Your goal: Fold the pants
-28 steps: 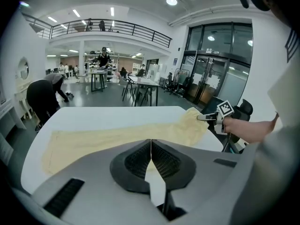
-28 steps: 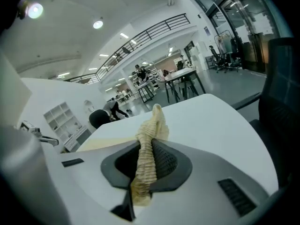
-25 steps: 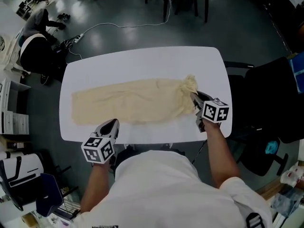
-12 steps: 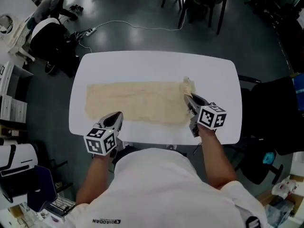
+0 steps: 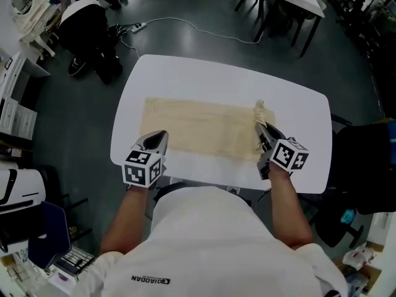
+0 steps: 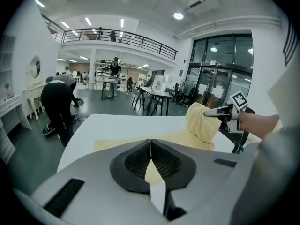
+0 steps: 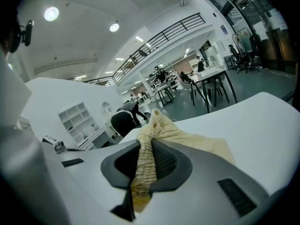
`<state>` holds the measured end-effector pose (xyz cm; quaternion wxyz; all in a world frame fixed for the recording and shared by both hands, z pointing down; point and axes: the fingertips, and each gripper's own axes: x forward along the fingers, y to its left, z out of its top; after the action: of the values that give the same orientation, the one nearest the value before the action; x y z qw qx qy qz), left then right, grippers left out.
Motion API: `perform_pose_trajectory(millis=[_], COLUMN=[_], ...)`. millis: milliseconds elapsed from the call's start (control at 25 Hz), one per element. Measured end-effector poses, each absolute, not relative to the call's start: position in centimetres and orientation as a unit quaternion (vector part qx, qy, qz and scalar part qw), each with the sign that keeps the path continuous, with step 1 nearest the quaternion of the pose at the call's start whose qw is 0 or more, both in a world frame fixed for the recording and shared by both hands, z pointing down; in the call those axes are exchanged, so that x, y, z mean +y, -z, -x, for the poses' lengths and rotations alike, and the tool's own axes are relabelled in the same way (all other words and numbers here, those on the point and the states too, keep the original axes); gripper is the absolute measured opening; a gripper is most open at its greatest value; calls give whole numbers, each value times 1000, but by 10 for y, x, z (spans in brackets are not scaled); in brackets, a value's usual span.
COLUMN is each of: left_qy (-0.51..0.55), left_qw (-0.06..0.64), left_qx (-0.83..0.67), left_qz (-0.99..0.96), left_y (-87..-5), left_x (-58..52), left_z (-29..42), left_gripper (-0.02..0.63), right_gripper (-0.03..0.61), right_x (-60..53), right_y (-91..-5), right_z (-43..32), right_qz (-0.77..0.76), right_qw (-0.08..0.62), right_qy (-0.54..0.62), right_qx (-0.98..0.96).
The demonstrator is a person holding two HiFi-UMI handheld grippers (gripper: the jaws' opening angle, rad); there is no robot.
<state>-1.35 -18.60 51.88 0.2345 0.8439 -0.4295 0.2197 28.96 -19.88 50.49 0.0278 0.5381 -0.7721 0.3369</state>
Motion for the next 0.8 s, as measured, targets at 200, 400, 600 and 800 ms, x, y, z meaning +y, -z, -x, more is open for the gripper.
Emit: perform_pose_trajectory(millis=[200, 400, 600, 800], left_qy=[-229, -224, -225, -221], left_qw=[223, 221, 220, 222], left_qx=[-415, -414, -420, -426], left_qz=[-852, -854, -851, -849], left_y=[-526, -526, -531, -537], left_x=[-193, -205, -208, -202], left_z=[60, 99, 138, 159], left_gripper=[28, 28, 28, 28], right_gripper=[57, 57, 57, 58], right_x=[-217, -229, -241, -251], right_y=[-485, -456, -451, -452], right_z=[-236, -187, -129, -74], right_qz=[-554, -554, -544, -530], right_qw=[-9, -31, -35, -32], right_qy=[-339, -326, -333, -331], right_qx=[-760, -765, -770, -780])
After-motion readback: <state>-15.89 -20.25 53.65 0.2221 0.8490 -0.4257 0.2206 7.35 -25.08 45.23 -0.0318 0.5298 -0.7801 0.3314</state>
